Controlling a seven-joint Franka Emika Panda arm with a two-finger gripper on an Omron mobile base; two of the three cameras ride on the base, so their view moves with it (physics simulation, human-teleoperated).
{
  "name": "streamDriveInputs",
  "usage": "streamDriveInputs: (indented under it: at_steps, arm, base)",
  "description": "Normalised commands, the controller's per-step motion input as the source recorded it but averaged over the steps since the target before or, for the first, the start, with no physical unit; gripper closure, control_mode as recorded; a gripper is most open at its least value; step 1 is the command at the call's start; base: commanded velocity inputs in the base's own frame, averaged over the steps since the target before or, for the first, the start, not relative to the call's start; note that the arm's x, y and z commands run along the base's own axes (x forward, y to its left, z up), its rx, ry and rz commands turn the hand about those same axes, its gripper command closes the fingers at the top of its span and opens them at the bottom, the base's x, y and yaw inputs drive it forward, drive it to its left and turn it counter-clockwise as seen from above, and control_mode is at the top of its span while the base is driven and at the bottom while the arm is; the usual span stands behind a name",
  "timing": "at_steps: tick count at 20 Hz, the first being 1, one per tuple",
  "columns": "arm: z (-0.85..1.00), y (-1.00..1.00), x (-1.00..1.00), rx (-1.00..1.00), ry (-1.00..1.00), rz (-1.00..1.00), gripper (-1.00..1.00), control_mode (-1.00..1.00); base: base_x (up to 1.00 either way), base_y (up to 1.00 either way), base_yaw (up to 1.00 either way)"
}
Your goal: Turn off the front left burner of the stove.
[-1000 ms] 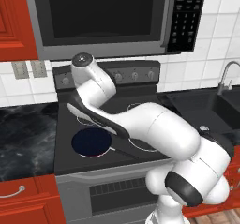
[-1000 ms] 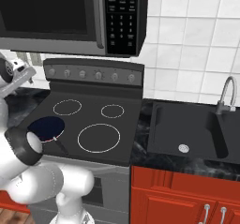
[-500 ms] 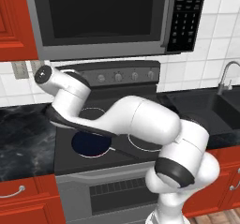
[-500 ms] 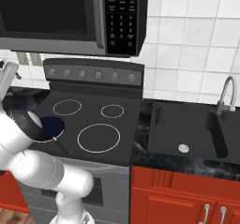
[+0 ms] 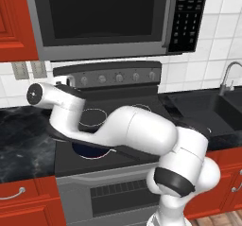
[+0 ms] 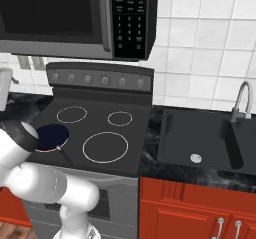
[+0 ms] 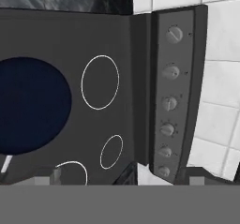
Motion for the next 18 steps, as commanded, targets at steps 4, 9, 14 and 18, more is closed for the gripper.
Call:
streamDriveInputs:
  at_steps: [4, 9, 14, 18]
  arm:
    - [-0.19, -0.09, 0.13, -0.07, -0.07, 0.12, -1.00, -1.00]
    - [-0.03, -0.05, 0.18, -0.02, -0.05, 0.11, -1.00, -1.00]
    - [-0.01, -0.03, 0.22, -0.02, 0.00, 0.10, -1.00, -1.00]
    - [-0.02, -0.01, 0.11, -0.01, -0.02, 0.09, -1.00, -1.00]
  base:
    - [0.00, 0.00, 0.00]
    - [0.00, 0.00, 0.00]
    - [0.00, 0.00, 0.00]
    - [0.00, 0.00, 0.00]
